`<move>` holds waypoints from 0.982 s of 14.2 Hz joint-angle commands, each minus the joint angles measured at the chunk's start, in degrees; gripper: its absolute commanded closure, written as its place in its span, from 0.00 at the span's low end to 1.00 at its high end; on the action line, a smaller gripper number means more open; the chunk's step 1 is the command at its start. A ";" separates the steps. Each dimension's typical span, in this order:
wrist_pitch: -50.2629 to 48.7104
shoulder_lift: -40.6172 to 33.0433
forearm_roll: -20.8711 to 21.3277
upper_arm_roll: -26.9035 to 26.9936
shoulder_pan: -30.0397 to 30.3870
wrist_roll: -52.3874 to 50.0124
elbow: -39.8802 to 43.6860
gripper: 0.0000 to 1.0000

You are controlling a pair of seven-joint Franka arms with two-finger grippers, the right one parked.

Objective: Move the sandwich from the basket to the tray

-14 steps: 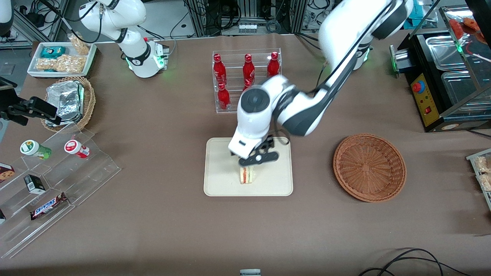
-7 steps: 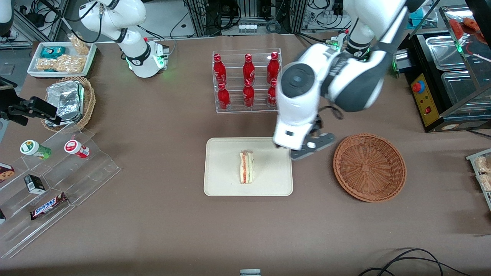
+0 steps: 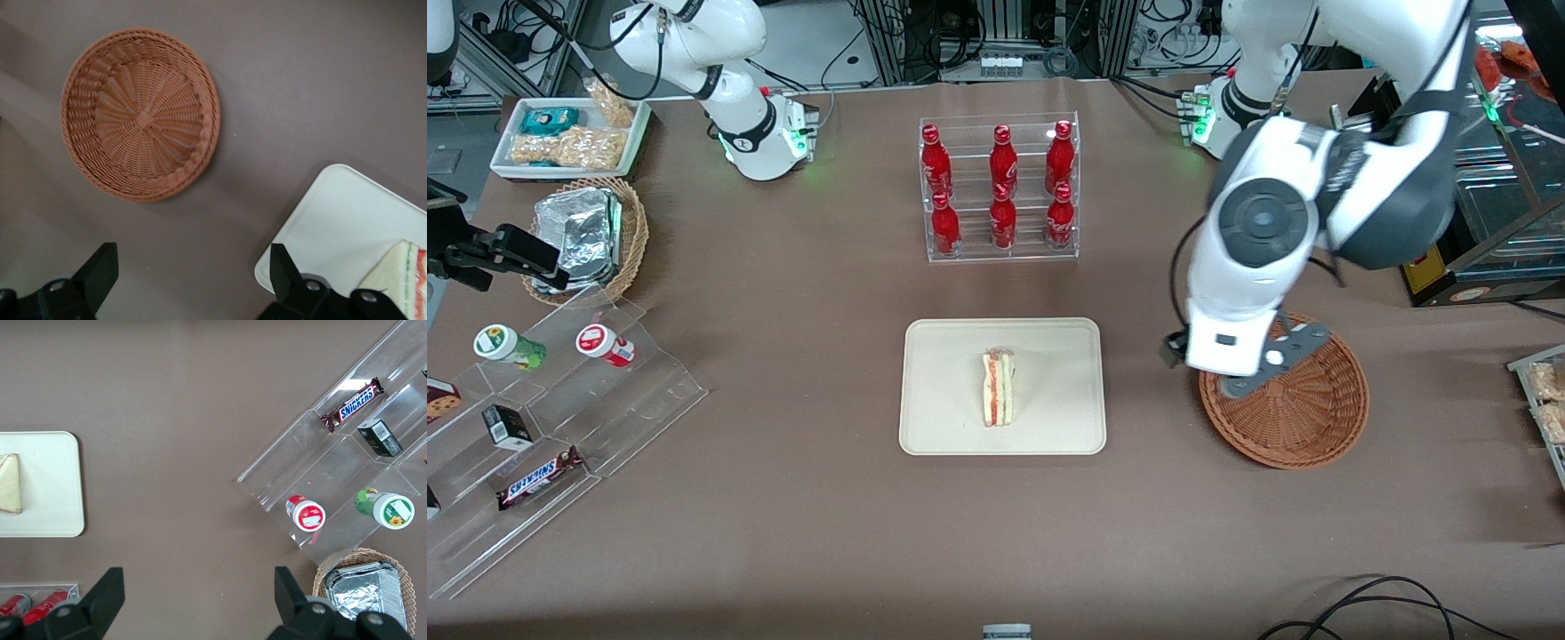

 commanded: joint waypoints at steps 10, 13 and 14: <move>4.13 -25.29 -11.46 12.00 5.60 36.24 -23.46 0.00; -2.64 -26.62 -13.50 15.44 5.42 52.89 -20.74 0.00; -2.92 -26.45 -14.81 16.23 5.42 54.84 -19.60 0.00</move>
